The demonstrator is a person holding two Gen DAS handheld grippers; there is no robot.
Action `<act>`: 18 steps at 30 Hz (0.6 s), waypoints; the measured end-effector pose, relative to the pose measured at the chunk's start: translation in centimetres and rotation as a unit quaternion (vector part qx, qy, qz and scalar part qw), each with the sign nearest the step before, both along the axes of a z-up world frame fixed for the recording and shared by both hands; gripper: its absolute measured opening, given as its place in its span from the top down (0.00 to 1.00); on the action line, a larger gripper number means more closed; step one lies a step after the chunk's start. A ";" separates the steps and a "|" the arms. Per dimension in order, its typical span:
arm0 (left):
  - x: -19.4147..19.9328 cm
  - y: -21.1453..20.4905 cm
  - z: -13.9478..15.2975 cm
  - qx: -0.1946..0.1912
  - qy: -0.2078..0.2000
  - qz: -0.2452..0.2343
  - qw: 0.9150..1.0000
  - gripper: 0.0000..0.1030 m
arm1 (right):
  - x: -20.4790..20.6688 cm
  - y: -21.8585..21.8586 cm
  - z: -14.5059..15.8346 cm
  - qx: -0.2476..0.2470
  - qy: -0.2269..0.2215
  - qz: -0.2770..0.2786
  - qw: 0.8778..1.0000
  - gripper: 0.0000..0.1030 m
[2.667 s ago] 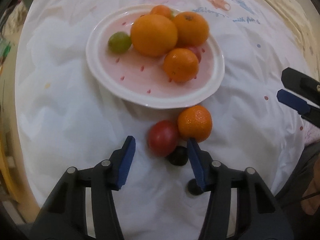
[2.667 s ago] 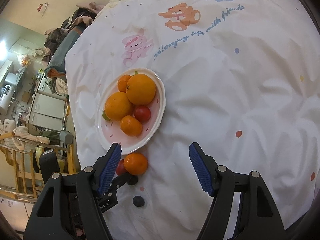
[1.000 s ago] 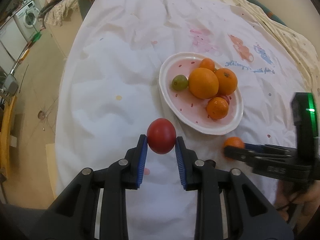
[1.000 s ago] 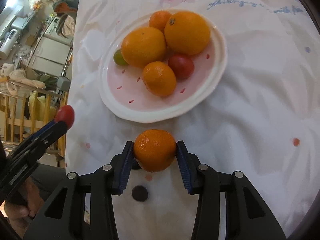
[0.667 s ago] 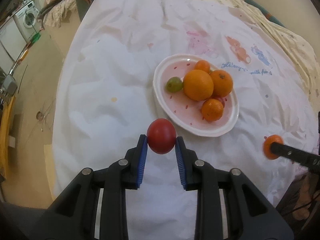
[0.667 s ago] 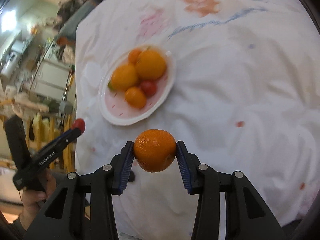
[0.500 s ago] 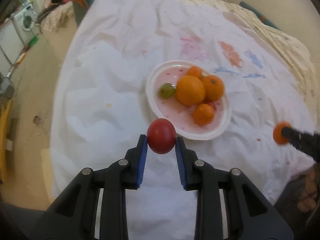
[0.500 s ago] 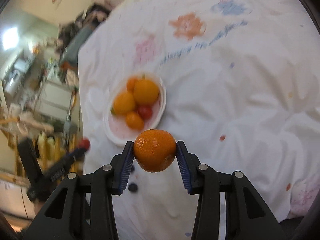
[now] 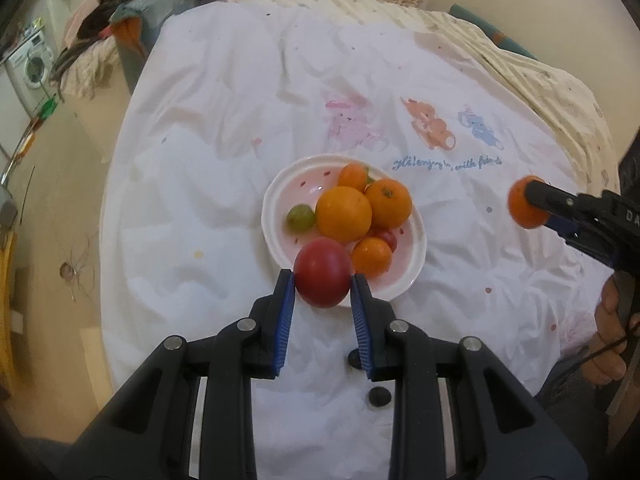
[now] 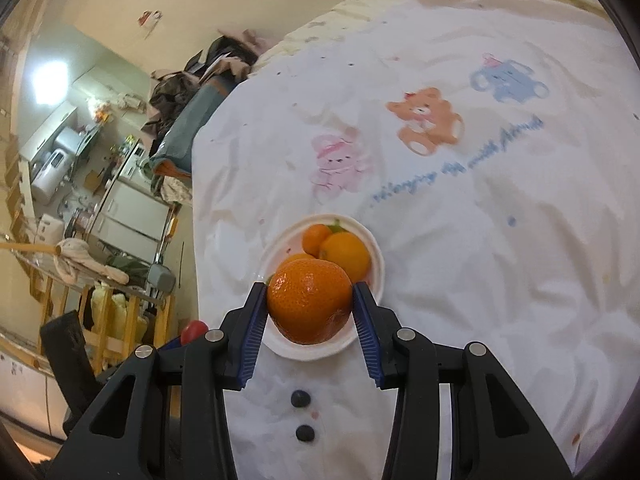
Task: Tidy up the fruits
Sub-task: 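Carry the tomato and mandarin onto the pink plate and open both grippers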
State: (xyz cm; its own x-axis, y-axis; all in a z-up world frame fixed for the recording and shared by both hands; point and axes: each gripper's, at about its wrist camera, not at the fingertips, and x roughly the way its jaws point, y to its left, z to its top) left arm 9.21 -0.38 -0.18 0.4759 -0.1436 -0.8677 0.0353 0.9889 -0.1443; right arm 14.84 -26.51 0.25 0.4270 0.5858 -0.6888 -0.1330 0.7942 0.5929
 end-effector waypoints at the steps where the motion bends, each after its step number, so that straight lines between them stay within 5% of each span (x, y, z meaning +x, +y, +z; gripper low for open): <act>1: 0.3 -0.2 0.0 0.002 0.000 -0.003 1.000 0.76 | 0.4 0.3 -0.1 -0.003 0.000 0.005 1.000 0.56; 9: 3.4 -2.9 -3.8 0.010 0.056 -0.048 0.997 0.76 | 2.7 1.8 -4.1 0.019 0.040 0.036 0.998 0.56; 18: 4.3 -3.1 -7.2 0.011 0.071 -0.047 0.996 0.76 | 3.7 3.2 -7.6 0.006 0.089 0.040 0.995 0.56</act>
State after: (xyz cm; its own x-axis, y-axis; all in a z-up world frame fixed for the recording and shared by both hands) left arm 13.55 -3.45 -7.43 0.3342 -0.1625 -0.9284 0.1083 0.9851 -0.1334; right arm 18.58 -23.33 -7.37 0.2513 0.6212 -0.7423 -0.0880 0.7784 0.6216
